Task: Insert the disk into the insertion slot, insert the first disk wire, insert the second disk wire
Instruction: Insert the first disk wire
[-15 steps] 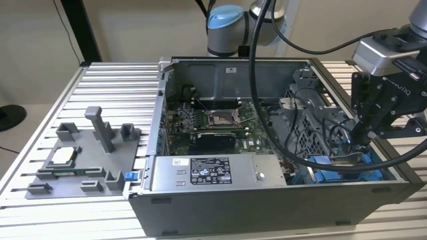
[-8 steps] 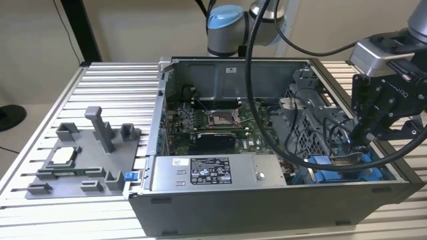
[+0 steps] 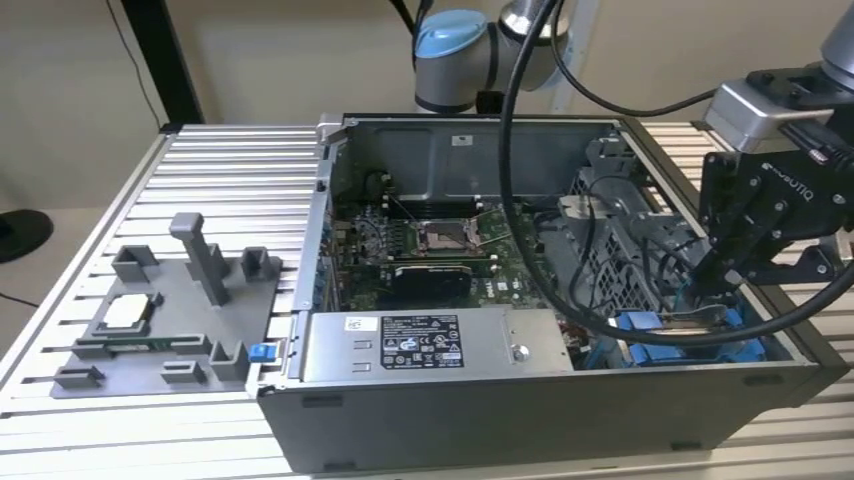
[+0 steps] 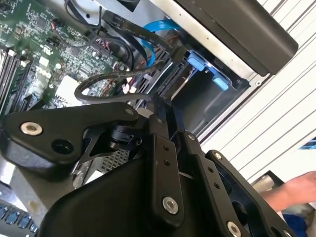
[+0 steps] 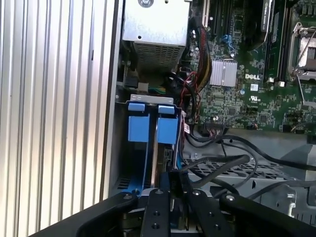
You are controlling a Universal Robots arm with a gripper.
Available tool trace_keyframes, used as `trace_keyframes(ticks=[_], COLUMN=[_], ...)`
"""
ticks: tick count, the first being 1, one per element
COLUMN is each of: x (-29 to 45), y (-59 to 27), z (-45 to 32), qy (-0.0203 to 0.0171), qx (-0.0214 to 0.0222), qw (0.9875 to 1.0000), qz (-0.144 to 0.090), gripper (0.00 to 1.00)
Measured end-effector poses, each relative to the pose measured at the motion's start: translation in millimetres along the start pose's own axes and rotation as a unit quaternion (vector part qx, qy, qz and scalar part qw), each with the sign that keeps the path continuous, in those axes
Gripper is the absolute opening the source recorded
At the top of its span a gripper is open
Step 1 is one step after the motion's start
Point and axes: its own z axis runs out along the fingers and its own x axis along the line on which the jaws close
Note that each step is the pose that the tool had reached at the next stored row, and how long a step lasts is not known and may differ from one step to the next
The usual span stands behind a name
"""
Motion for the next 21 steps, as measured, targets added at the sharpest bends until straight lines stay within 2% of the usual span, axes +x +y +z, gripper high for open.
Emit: trace_keyframes(ticks=[7,14,18,19,21], x=[1.1,2.5,2.5,2.7,2.9], y=[-10.9,-22.8,-23.0,-24.2,-28.1], z=[6.0,8.3,8.3,8.4,8.9], qy=[-0.0048,-0.0116,-0.0116,-0.0116,-0.0119], qx=[-0.0073,-0.0102,-0.0102,-0.0111,-0.0163], qw=[1.0000,0.9999,0.9999,0.9999,0.9998], qz=[0.000,0.000,0.000,0.000,0.000], gripper=[0.00,0.00,0.00,0.00,0.00])
